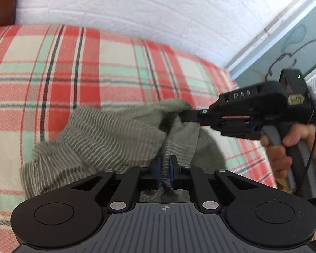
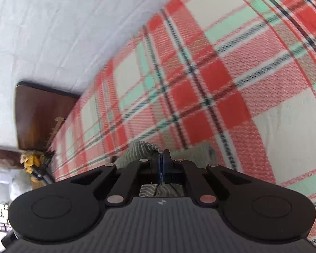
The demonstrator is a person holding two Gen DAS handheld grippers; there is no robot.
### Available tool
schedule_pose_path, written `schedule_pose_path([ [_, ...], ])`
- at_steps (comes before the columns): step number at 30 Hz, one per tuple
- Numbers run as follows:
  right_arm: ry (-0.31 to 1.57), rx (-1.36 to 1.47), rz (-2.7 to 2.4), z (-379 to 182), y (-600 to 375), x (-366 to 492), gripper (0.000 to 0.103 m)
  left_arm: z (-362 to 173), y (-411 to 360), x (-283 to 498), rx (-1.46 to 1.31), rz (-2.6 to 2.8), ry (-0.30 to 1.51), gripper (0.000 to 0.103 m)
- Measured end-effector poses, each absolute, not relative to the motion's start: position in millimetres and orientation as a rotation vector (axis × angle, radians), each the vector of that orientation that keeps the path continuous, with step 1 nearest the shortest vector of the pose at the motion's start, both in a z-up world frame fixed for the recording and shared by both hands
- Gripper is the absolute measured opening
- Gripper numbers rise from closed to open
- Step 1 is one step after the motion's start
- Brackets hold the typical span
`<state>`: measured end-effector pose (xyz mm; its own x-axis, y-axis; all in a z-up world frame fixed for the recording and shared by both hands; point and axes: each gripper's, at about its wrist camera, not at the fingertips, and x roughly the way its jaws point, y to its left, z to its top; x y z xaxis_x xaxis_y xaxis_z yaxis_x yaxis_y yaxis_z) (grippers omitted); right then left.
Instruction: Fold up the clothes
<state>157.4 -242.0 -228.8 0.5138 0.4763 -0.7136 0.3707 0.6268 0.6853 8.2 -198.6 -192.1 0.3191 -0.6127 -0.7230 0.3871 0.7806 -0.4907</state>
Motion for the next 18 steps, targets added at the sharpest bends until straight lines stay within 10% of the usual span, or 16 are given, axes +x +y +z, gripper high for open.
schedule_pose_path([
  [18,1.005,0.918,0.156,-208.8,-246.4,149.8,0.002,-200.9,-240.9,41.1,-0.259,-0.758,1.121,0.049],
])
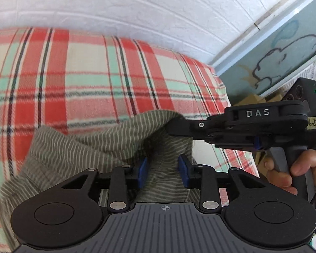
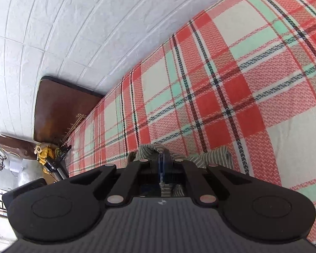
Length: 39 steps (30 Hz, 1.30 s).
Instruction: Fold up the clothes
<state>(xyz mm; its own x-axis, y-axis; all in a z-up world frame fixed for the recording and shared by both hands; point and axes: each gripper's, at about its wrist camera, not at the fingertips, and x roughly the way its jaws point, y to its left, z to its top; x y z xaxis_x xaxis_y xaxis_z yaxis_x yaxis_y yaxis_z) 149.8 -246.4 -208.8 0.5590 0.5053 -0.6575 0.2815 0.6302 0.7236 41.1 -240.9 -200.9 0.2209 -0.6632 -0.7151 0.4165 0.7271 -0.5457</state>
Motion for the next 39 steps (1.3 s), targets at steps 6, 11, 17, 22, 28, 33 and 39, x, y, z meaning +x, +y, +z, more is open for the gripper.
schedule_pose_path([
  [6,1.005,0.921,0.148,-211.8,-246.4,148.2,0.002,-213.7,-239.8,42.5,-0.291,-0.754,1.161,0.049],
  [11,1.004,0.928,0.140,-215.3,-245.9,145.3,0.002,-223.9,-235.0,39.2,-0.338,-0.742,1.190,0.008],
  [17,0.982,0.940,0.114,-223.5,-252.7,134.9,0.002,-209.4,-209.1,25.5,-0.453,-0.696,1.107,0.001],
  [22,1.011,0.922,0.135,-234.1,-241.0,132.4,0.005,-195.7,-202.2,11.8,-0.477,-0.667,1.043,0.001],
  [28,1.047,0.615,0.213,-202.6,-226.9,146.3,0.023,-192.4,-215.7,-2.9,-0.326,-0.686,1.007,0.001],
  [33,1.012,0.281,0.349,-160.7,-211.6,166.6,0.047,-187.9,-219.8,-8.5,-0.275,-0.693,0.974,0.001],
  [39,1.086,0.151,0.486,-157.8,-190.0,195.6,0.047,-184.0,-218.2,-13.7,-0.254,-0.678,0.951,0.002],
])
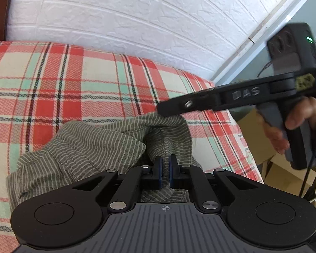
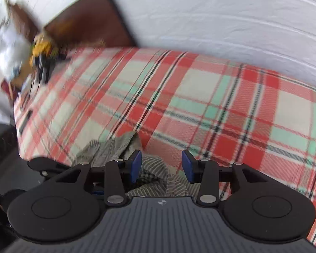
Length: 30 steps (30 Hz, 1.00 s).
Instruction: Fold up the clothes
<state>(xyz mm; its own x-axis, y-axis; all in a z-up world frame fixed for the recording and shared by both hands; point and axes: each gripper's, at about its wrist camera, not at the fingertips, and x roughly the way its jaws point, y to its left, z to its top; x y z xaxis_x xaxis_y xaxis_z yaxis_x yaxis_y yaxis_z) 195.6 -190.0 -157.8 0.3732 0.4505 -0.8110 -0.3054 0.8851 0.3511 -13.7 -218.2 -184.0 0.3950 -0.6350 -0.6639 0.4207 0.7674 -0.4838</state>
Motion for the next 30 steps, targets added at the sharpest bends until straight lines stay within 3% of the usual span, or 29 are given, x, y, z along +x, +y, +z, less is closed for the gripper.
schedule_pose_path([
  [2,1.131,0.141,0.519,-165.2,-184.0,200.3,0.044,-183.1,-217.6,-15.0,-0.242,-0.671,0.943,0.002],
  [3,1.143,0.145,0.519,-168.3,-183.6,201.5,0.033,-183.5,-217.1,-15.7,-0.237,-0.669,0.942,0.002],
  [4,1.151,0.165,0.509,-170.8,-185.7,203.2,0.011,-183.8,-216.6,-16.4,-0.232,-0.667,0.940,0.002],
  [14,1.171,1.056,0.259,-225.8,-260.2,194.3,0.007,-195.9,-212.4,-17.9,-0.211,-0.629,0.969,0.002],
  [15,1.165,1.107,0.261,-229.0,-262.2,190.6,0.007,-193.0,-212.7,-17.4,-0.212,-0.633,0.968,0.006],
  [16,1.158,1.158,0.263,-232.2,-264.2,186.9,0.007,-189.4,-212.3,-16.5,-0.219,-0.639,0.964,0.017],
  [18,1.143,1.208,0.277,-233.3,-265.9,182.1,0.007,-181.7,-214.0,-13.0,-0.221,-0.650,0.947,0.027],
  [26,1.099,1.262,0.326,-228.7,-266.3,178.0,0.007,-176.0,-237.2,10.6,-0.150,-0.696,0.940,0.028],
  [30,1.092,1.255,0.323,-227.0,-270.3,176.3,0.007,-181.5,-248.4,15.2,-0.152,-0.725,0.970,0.035],
])
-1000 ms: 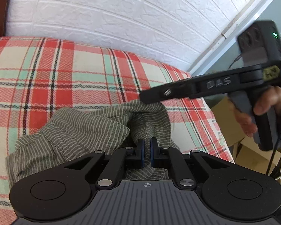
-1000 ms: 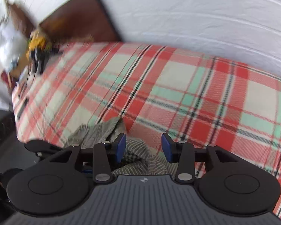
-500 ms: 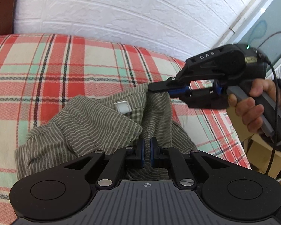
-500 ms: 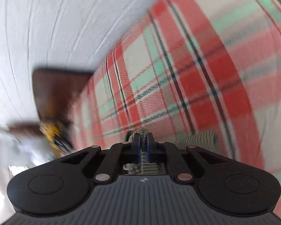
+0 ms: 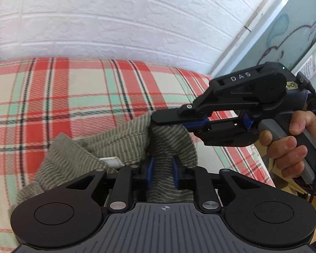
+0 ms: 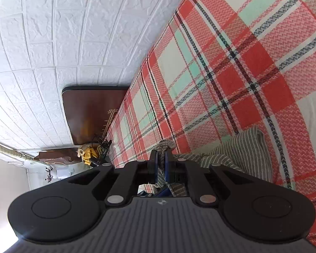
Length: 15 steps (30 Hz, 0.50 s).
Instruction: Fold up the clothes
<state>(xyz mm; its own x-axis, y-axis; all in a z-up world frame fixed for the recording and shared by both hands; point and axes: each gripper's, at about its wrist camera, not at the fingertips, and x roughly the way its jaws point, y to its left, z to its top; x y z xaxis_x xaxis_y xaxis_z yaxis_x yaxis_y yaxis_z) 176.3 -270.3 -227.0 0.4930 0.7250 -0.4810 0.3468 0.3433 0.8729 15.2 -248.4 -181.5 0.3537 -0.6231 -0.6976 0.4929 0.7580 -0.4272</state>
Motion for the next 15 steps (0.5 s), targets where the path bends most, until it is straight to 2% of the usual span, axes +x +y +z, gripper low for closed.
schedule_pose_path([
  [4,1.091,1.249,0.312,-227.6,-274.3,174.4,0.007,-187.9,-254.7,16.9,-0.151,-0.734,0.993,0.049],
  [8,1.101,1.243,0.311,-229.8,-274.0,173.1,0.007,-198.3,-257.1,22.2,-0.167,-0.722,1.032,0.049],
  [9,1.102,1.244,0.309,-230.5,-273.7,172.7,0.007,-199.6,-257.1,22.3,-0.172,-0.729,1.038,0.044],
  [11,1.101,1.250,0.308,-232.0,-273.6,172.7,0.007,-202.1,-257.1,22.6,-0.182,-0.742,1.051,0.016],
  [12,1.098,1.253,0.309,-232.3,-274.2,172.6,0.007,-203.7,-257.0,22.4,-0.184,-0.742,1.060,0.006],
  [13,1.096,1.251,0.309,-232.2,-274.5,172.6,0.007,-204.8,-255.5,21.7,-0.194,-0.737,1.061,0.000],
  [15,1.092,1.246,0.314,-231.8,-276.3,172.1,0.007,-203.4,-248.0,19.6,-0.234,-0.718,1.050,0.000],
])
